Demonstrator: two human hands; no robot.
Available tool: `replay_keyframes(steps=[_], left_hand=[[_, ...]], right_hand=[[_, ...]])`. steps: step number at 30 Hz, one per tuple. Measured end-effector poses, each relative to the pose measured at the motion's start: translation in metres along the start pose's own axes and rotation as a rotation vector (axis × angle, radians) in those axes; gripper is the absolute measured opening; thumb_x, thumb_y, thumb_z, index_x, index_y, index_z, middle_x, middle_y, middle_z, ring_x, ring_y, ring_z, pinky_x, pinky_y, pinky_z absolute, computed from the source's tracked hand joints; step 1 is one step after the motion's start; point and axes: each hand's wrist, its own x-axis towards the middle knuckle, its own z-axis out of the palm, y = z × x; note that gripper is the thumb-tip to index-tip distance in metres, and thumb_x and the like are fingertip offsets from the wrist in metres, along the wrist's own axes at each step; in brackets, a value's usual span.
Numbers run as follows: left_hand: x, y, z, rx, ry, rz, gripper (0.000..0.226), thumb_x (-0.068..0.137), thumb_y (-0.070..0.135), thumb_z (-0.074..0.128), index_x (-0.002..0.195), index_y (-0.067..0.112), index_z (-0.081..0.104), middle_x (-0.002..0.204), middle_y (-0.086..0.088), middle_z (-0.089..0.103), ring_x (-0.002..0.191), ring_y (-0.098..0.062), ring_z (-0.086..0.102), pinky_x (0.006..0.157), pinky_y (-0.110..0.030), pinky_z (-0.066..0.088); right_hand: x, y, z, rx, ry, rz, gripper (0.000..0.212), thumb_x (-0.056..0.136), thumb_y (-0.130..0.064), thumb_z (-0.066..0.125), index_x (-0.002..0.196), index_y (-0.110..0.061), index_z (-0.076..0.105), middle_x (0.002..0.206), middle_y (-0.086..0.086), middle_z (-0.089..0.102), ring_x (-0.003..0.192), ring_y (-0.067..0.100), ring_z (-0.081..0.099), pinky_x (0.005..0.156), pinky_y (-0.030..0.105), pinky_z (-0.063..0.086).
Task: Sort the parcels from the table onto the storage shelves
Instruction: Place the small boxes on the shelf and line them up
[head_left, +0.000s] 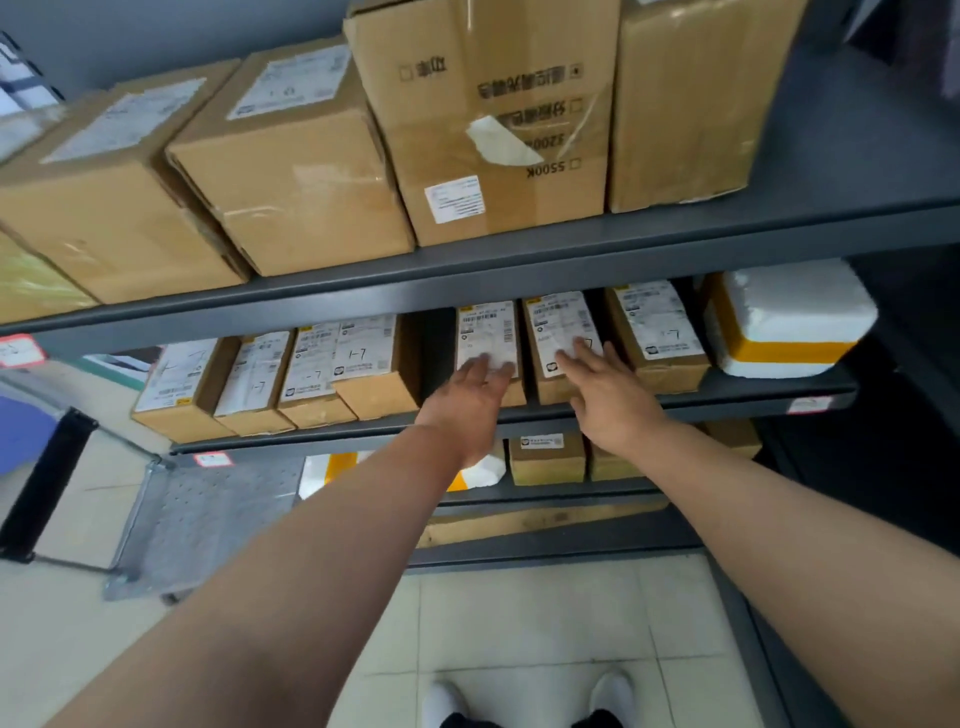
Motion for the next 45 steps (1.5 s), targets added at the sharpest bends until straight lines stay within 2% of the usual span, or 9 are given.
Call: replay_keyframes(steps=[4,9,15,19,26,31,35,40,45], left_hand=[[-0.003,-0.004,-0.002,0.016,-0.003,-0.094,0.091,0.084,-0.004,0.055,0.153,0.032,0.009,0.162,-0.011,0.008,0.148,-0.031,0.013,0.116,-0.045,0.024],[-0.006,-0.02,-0.007,0.006,-0.024,-0.161,0.089,0.083,-0.01,0.049,0.153,0.031,0.013,0.161,-0.012,0.011,0.148,-0.03,0.011,0.117,-0.043,0.019],[-0.006,-0.032,-0.008,-0.089,-0.06,-0.185,0.091,0.081,-0.011,0.052,0.153,0.03,0.014,0.162,-0.009,0.005,0.149,-0.028,0.006,0.114,-0.047,0.028],[-0.002,-0.024,-0.012,-0.1,0.051,-0.143,0.077,0.083,-0.006,0.052,0.151,0.013,0.022,0.161,-0.012,0.012,0.148,-0.027,0.016,0.113,-0.043,0.03],[0.02,0.041,-0.023,-0.093,0.128,0.062,0.078,0.087,-0.001,0.054,0.153,0.016,0.016,0.162,-0.01,0.008,0.147,-0.028,0.018,0.11,-0.042,0.033],[0.039,0.106,-0.026,-0.053,0.093,0.176,0.082,0.087,-0.002,0.055,0.154,0.018,0.014,0.162,-0.009,0.005,0.148,-0.028,0.013,0.115,-0.039,0.025],[0.061,0.156,-0.031,-0.043,0.041,0.203,0.083,0.087,-0.003,0.054,0.154,0.022,0.012,0.163,-0.009,0.001,0.148,-0.03,0.01,0.115,-0.044,0.03],[0.076,0.193,-0.021,0.023,-0.008,0.196,0.083,0.091,0.002,0.053,0.155,0.031,0.008,0.162,-0.01,-0.006,0.149,-0.029,-0.001,0.117,-0.046,0.024],[0.076,0.195,-0.008,0.049,-0.074,0.112,0.081,0.09,0.004,0.054,0.153,0.032,0.012,0.162,-0.01,-0.006,0.149,-0.032,-0.007,0.118,-0.049,0.013]], right_hand=[[0.005,-0.008,0.006,0.043,-0.036,-0.033,0.07,0.098,-0.017,0.046,0.152,-0.037,0.006,0.161,-0.004,-0.008,0.147,0.027,-0.009,0.118,0.048,0.017],[0.015,-0.031,0.011,0.069,-0.062,-0.072,0.067,0.097,-0.015,0.048,0.15,-0.038,0.013,0.161,-0.006,-0.008,0.147,0.026,-0.011,0.116,0.052,0.021],[0.025,-0.053,0.015,0.046,-0.129,-0.048,0.081,0.095,-0.009,0.05,0.151,-0.04,0.0,0.159,-0.006,-0.02,0.144,0.026,-0.021,0.116,0.049,0.005],[0.018,-0.047,0.012,-0.036,-0.039,-0.083,0.081,0.093,-0.02,0.055,0.152,-0.036,0.001,0.16,-0.001,-0.016,0.145,0.028,-0.018,0.118,0.046,-0.003],[-0.023,0.023,-0.007,-0.182,0.265,0.001,0.081,0.087,-0.019,0.061,0.152,-0.025,0.015,0.161,0.009,-0.001,0.147,0.025,-0.013,0.117,0.043,-0.006],[-0.049,0.091,-0.041,-0.275,0.323,0.093,0.082,0.086,-0.023,0.06,0.153,-0.022,0.012,0.161,0.008,-0.004,0.146,0.026,-0.017,0.116,0.048,-0.006],[-0.061,0.143,-0.064,-0.287,0.34,0.157,0.079,0.088,-0.03,0.059,0.153,-0.023,0.014,0.16,0.011,-0.004,0.146,0.032,-0.014,0.117,0.052,-0.001],[-0.054,0.184,-0.077,-0.069,0.315,0.251,0.083,0.086,-0.052,0.06,0.15,-0.041,0.008,0.158,0.008,-0.014,0.142,0.04,-0.019,0.113,0.061,-0.001],[-0.032,0.189,-0.076,0.152,0.343,0.241,0.079,0.074,-0.058,0.07,0.141,-0.044,0.031,0.159,0.005,-0.002,0.143,0.041,-0.009,0.113,0.062,0.012]])
